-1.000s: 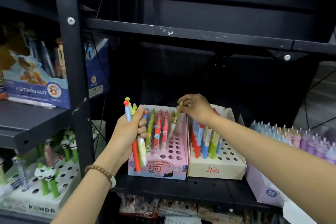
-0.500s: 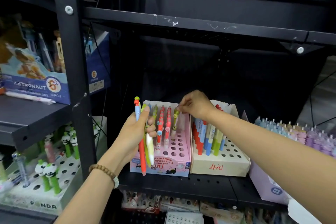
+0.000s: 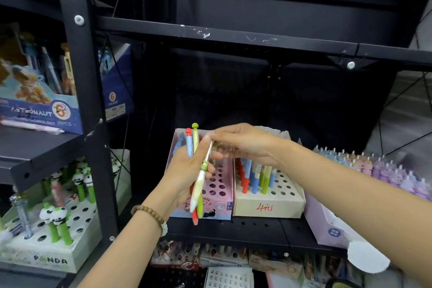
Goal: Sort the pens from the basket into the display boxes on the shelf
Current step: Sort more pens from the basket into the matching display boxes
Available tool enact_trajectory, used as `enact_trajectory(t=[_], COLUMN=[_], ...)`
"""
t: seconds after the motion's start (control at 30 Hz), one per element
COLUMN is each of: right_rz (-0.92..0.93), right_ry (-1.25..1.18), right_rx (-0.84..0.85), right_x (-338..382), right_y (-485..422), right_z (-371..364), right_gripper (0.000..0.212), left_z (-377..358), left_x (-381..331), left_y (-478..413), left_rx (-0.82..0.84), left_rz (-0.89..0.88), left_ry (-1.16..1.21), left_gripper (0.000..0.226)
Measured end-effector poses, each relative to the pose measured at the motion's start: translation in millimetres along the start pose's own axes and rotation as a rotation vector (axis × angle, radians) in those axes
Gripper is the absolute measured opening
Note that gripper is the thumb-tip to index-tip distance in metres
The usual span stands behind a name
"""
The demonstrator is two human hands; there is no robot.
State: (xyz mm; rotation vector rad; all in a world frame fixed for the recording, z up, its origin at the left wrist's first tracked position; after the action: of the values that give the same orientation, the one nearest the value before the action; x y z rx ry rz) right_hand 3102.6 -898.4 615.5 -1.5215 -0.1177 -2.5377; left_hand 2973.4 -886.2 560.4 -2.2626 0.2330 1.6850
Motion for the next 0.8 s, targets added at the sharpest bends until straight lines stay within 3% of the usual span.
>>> enact_trajectory(t=[0.17,0.33,0.5,0.6,0.8], right_rz=[-0.023,0.032,0.031,0.036,0.008], right_ry=[-0.398,-0.099,-0.050,0.109,0.177], right_rx=[-0.119,-0.306,-0.377,-0.463,-0.464], right_x=[0,4,4,-3,-26], right_y=[5,1,-7,-12,-31], right_z=[26,47,53,56,39], right_gripper=[0.016,0.018,0.017,0.015,0.018], left_z=[12,45,49,49,42], left_x=[-2,2,6,6,6], left_y=[-4,-3,-4,-4,-6], left_rx=[-0.058,-0.144,-0.145,-0.178,-0.157], left_rz=[-0.068,-0.131,-0.137,-0.147,-0.173], left_ry=[0.020,-0.113,-0.099,-0.115,-0.158], left_gripper=[0.037,0.038,0.039,0.037,0.037])
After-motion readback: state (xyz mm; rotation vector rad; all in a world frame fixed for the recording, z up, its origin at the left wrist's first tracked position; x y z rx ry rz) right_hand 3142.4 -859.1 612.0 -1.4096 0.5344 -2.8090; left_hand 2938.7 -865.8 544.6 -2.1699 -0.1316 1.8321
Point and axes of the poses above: each hand's wrist, its own y-axis away from the middle knuckle, its own z-axis out of the back of the hand, x = y × z, the point moved 3 cm from there along -y, towards the middle knuckle, and after that the axes turned 4 degrees about y, right-handed, at the moved point
